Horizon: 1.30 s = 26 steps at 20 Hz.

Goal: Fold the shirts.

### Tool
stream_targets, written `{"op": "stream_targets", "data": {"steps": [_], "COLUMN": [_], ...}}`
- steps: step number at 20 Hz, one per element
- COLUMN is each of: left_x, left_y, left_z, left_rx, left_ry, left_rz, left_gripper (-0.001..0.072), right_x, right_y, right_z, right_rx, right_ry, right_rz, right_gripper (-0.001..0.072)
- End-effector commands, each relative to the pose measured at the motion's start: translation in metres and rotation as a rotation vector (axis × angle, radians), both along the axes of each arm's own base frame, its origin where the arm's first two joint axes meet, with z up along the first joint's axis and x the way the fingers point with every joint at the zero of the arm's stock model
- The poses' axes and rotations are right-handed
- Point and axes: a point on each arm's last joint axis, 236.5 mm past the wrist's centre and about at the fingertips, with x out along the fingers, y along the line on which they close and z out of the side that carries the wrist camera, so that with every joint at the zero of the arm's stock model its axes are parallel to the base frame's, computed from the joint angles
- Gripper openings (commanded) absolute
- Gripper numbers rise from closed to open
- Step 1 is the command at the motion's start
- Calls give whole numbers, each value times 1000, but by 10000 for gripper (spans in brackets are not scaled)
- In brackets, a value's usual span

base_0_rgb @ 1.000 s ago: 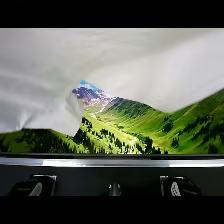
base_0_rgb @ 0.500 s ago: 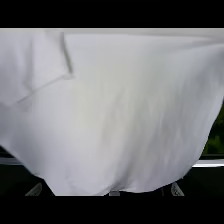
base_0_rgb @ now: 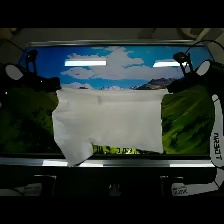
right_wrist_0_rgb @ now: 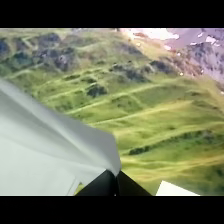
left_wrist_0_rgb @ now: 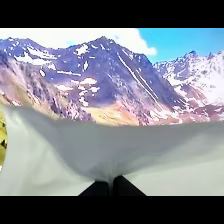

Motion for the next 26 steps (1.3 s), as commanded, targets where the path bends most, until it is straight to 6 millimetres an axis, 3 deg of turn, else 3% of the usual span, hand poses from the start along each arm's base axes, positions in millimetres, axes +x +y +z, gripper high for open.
{"op": "stream_targets", "data": {"steps": [1,4,6,8,10,12,14,18,19,20,21,24,26], "left_x": [47,89,106,107,83,36,-3,-40,-47,-50,-52,-67,-90], "left_y": [4,12,21,33,43,42,38,38,38,39,41,63,73], "left_z": [-34,-26,-26,-28,-31,-45,-65,-108,-110,-106,-99,-65,-51], "left_rx": [-3,-3,1,8,33,47,59,47,42,41,39,29,20], "left_ry": [-61,-163,-192,-173,-71,120,281,443,470,479,484,479,482], "left_rz": [48,82,101,105,42,-73,-137,-93,-89,-92,-91,-56,-25], "left_gripper": [25,25,25,26,25,25,25,35,154,334,437,449,449], "right_x": [62,81,73,52,15,-35,-68,-79,-71,-66,-62,-69,-100], "right_y": [-2,-6,-4,1,8,21,30,48,46,46,43,7,-10], "right_z": [3,22,10,-7,-25,-46,-67,-107,-108,-101,-89,-53,-52], "right_rx": [-3,2,7,9,15,40,68,118,115,119,104,-13,51], "right_ry": [-230,-345,-284,-171,1,228,372,423,393,374,352,337,449], "right_rz": [-74,-107,-101,-76,-35,30,64,57,47,35,40,38,-11], "right_gripper": [21,21,21,21,21,21,21,23,77,263,414,451,432]}}
